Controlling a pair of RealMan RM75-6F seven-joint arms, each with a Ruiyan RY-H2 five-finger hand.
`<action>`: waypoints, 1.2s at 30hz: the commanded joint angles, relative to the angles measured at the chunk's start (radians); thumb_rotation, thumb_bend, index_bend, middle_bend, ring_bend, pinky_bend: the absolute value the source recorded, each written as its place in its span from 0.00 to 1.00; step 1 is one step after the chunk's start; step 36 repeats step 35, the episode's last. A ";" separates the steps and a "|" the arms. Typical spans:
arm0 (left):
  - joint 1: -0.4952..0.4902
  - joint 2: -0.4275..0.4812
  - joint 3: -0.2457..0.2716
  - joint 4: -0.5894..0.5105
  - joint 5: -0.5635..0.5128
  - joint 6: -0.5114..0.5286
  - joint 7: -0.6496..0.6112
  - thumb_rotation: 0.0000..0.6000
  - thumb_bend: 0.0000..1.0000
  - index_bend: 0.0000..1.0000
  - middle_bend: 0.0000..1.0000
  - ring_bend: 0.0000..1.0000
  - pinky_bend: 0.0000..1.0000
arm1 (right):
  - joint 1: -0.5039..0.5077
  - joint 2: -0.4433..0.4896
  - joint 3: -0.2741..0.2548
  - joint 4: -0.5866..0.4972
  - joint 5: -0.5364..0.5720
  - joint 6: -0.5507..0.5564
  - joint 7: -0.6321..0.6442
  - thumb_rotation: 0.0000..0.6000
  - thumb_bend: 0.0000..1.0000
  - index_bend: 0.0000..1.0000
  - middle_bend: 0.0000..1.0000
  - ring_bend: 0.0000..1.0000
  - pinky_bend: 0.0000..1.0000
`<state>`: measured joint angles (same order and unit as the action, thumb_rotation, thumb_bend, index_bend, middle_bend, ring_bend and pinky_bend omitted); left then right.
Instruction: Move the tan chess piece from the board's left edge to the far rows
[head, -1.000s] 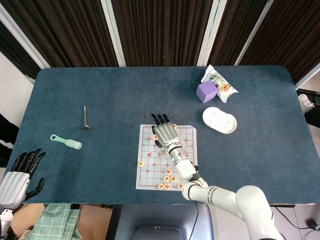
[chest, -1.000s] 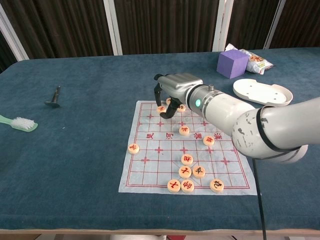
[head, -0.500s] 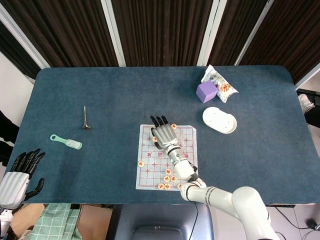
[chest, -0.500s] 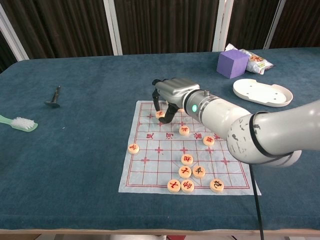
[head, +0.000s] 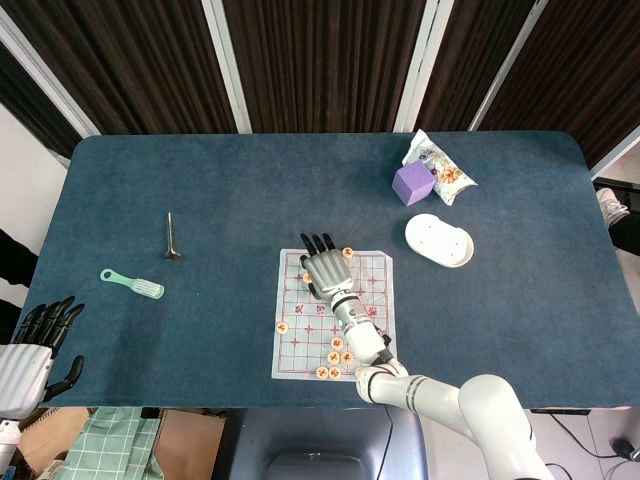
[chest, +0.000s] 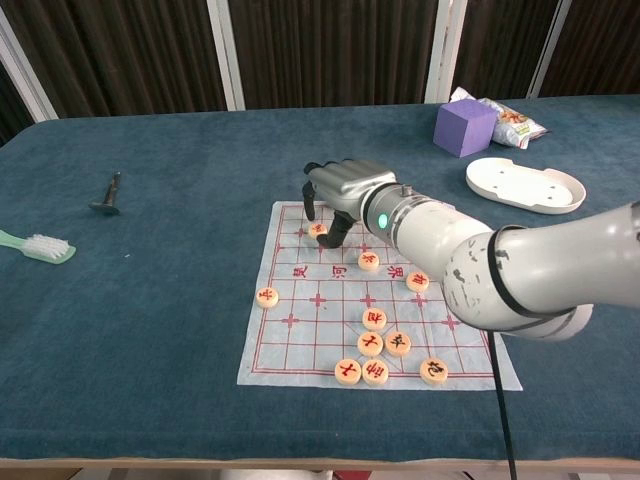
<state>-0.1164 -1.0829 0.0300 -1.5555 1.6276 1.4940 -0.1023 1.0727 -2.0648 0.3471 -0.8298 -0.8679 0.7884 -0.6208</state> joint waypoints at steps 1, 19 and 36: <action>0.001 0.001 0.002 0.001 0.004 0.002 -0.001 1.00 0.46 0.00 0.00 0.00 0.05 | -0.008 0.018 0.003 -0.035 -0.003 0.018 0.000 1.00 0.50 0.47 0.08 0.00 0.00; 0.016 -0.003 -0.014 -0.005 -0.025 0.022 0.040 1.00 0.46 0.00 0.00 0.00 0.05 | -0.600 1.026 -0.354 -1.221 -0.394 0.485 0.138 1.00 0.48 0.00 0.00 0.00 0.00; 0.028 -0.057 0.002 -0.027 0.027 0.046 0.194 1.00 0.46 0.00 0.00 0.00 0.04 | -1.044 0.913 -0.483 -0.650 -0.747 0.976 0.631 1.00 0.42 0.00 0.00 0.00 0.00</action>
